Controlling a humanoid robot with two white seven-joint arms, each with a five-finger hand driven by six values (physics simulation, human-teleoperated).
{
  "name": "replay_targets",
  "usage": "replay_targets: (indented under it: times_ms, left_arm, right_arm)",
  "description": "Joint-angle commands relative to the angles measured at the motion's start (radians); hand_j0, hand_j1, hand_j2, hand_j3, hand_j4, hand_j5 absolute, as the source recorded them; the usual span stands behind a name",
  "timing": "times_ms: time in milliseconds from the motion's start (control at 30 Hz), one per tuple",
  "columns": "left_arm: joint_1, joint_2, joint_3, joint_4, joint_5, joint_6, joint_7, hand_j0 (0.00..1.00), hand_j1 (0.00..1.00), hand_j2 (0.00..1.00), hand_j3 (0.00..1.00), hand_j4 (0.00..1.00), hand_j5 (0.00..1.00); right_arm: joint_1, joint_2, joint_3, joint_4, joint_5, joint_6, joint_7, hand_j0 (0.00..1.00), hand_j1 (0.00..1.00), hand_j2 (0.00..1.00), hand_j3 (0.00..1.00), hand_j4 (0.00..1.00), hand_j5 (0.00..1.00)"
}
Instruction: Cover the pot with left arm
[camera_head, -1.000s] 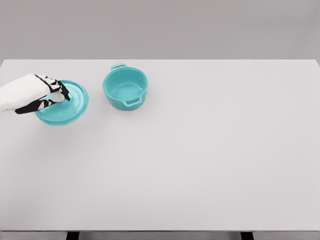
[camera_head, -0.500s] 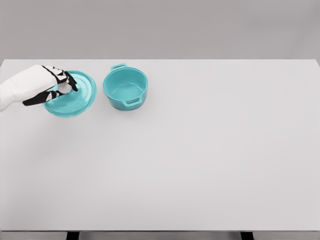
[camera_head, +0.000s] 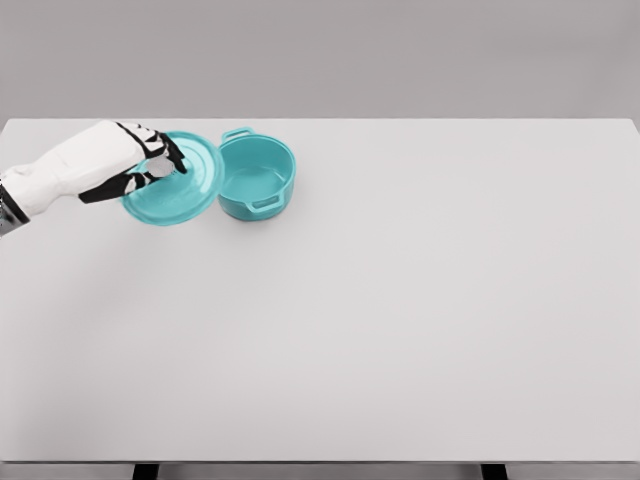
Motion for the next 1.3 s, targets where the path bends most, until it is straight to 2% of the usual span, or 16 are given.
replay_targets:
  times_ms: [0, 467, 900, 1267]
  left_arm:
    - [0.000, -0.018, -0.024, 0.012, 0.007, 0.001, 0.000, 0.48, 0.48, 0.48, 0.48, 0.48, 0.48]
    - [-0.120, -0.115, -0.134, 0.145, 0.004, 0.001, -0.002, 0.48, 0.48, 0.48, 0.48, 0.48, 0.48]
    - [-0.179, -0.224, -0.137, 0.246, -0.048, 0.001, -0.002, 0.48, 0.48, 0.48, 0.48, 0.48, 0.48]
    - [-0.238, -0.323, -0.137, 0.382, -0.120, 0.001, -0.002, 0.48, 0.48, 0.48, 0.48, 0.48, 0.48]
  right_arm:
    - [0.000, 0.000, 0.000, 0.000, 0.000, 0.000, 0.000, 1.00, 1.00, 1.00, 1.00, 1.00, 1.00]
    - [0.000, 0.000, 0.000, 0.001, 0.000, 0.000, 0.000, 1.00, 1.00, 1.00, 1.00, 1.00, 1.00]
    - [0.000, 0.000, 0.000, 0.000, 0.000, 0.000, 0.000, 1.00, 1.00, 1.00, 1.00, 1.00, 1.00]
    - [0.000, 0.000, 0.000, 0.000, 0.000, 0.000, 0.000, 1.00, 1.00, 1.00, 1.00, 1.00, 1.00]
